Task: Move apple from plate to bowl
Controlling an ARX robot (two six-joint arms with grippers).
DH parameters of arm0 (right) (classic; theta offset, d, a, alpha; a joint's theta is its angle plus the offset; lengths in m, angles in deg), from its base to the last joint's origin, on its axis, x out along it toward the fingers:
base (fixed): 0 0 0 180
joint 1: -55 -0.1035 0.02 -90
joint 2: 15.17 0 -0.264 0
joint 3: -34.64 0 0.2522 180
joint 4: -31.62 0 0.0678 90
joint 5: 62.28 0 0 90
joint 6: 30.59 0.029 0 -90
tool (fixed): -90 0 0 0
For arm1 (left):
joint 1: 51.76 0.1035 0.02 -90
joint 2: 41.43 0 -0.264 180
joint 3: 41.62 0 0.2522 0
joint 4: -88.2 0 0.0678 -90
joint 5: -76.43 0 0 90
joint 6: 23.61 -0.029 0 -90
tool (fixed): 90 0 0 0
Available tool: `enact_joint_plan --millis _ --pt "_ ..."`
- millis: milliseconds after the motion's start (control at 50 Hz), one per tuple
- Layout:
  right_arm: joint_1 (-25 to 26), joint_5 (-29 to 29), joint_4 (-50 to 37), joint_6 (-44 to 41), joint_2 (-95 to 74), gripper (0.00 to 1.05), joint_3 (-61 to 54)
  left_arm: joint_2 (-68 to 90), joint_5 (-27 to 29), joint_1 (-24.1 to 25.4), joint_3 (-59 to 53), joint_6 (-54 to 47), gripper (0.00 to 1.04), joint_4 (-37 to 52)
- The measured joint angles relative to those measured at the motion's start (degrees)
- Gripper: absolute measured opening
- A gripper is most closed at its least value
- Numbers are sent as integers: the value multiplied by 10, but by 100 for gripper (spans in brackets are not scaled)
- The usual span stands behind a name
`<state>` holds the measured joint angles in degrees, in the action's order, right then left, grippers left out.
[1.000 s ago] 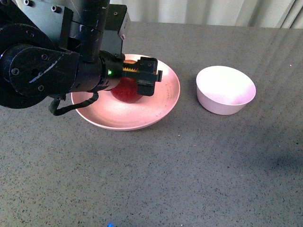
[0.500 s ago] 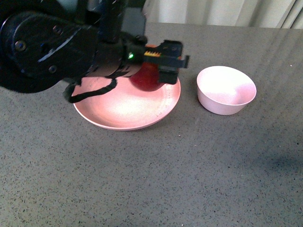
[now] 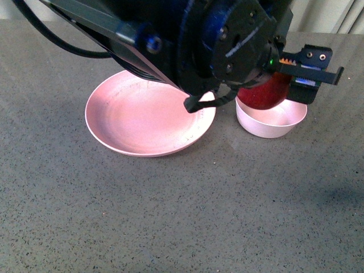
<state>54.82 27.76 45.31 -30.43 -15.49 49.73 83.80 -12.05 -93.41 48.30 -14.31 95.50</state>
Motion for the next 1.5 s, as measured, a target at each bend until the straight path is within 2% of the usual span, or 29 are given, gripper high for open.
enact_joint_plan --millis 360,720,740,840,1040,1340,1500 --pt "0 0 0 0 0 96 0 44 -2 -9 69 -9 79 -24" --pt "0 0 0 0 0 96 0 64 -5 -8 91 -5 79 -34" --pt "0 0 0 0 0 96 0 64 -6 -8 91 -4 80 -34" --pt "0 0 0 0 0 96 0 64 -11 -8 91 -2 98 -34" --pt "0 0 0 0 0 96 0 64 -12 -8 88 4 96 -34" --pt "0 0 0 0 0 96 0 26 -9 -5 17 18 96 -5" --pt "0 0 0 0 0 96 0 -35 -11 23 -54 39 96 18"
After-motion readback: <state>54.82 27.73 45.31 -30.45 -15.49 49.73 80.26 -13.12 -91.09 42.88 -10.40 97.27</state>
